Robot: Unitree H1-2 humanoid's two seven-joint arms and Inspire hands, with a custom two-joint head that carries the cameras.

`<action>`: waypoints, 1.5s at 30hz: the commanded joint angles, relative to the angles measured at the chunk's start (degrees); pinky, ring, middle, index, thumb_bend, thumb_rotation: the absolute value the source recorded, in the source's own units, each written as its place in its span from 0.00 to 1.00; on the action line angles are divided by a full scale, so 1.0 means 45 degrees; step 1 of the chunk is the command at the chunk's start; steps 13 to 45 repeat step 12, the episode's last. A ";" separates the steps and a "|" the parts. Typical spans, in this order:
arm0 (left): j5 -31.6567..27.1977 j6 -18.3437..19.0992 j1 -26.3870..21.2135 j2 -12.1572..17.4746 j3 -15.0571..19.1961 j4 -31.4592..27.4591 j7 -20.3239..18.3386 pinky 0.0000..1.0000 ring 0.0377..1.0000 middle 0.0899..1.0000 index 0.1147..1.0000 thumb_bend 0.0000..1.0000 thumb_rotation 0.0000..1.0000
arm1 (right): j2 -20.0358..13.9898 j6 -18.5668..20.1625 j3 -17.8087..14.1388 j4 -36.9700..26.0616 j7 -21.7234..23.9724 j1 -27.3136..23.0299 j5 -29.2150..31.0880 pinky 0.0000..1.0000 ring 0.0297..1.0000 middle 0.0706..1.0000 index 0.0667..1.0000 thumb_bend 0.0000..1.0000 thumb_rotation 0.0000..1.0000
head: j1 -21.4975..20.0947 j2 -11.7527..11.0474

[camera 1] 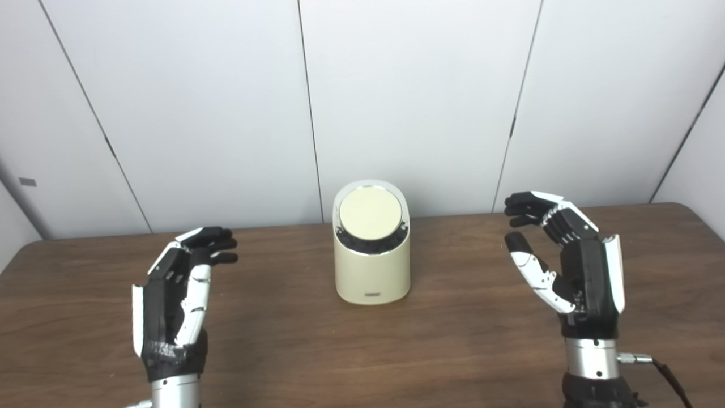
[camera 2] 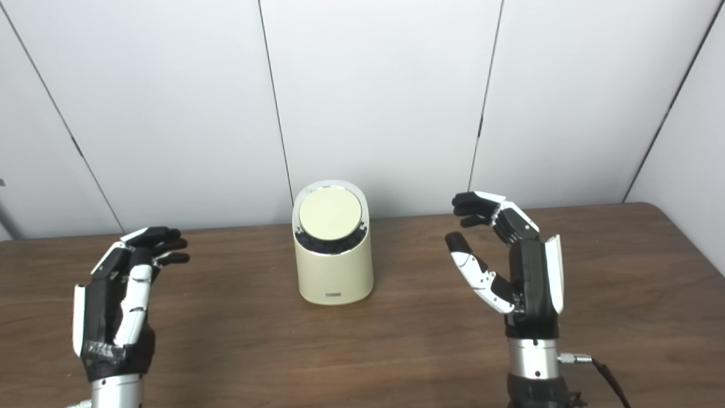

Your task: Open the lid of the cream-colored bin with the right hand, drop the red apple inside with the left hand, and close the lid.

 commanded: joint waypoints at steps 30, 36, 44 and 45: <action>0.0495 -0.0396 -0.1340 -0.0420 0.0153 -0.0292 0.0708 0.55 0.59 0.58 0.56 0.28 0.39 | 0.0084 -0.0056 -0.0168 -0.0690 -0.0098 -0.0550 0.0309 0.51 0.57 0.59 0.58 0.28 0.39 | 0.0107 -0.0061; 0.0495 -0.0396 -0.1340 -0.0420 0.0153 -0.0292 0.0708 0.55 0.59 0.58 0.56 0.28 0.39 | 0.0084 -0.0056 -0.0168 -0.0690 -0.0098 -0.0550 0.0309 0.51 0.57 0.59 0.58 0.28 0.39 | 0.0107 -0.0061; 0.0495 -0.0396 -0.1340 -0.0420 0.0153 -0.0292 0.0708 0.55 0.59 0.58 0.56 0.28 0.39 | 0.0084 -0.0056 -0.0168 -0.0690 -0.0098 -0.0550 0.0309 0.51 0.57 0.59 0.58 0.28 0.39 | 0.0107 -0.0061; 0.0495 -0.0396 -0.1340 -0.0420 0.0153 -0.0292 0.0708 0.55 0.59 0.58 0.56 0.28 0.39 | 0.0084 -0.0056 -0.0168 -0.0690 -0.0098 -0.0550 0.0309 0.51 0.57 0.59 0.58 0.28 0.39 | 0.0107 -0.0061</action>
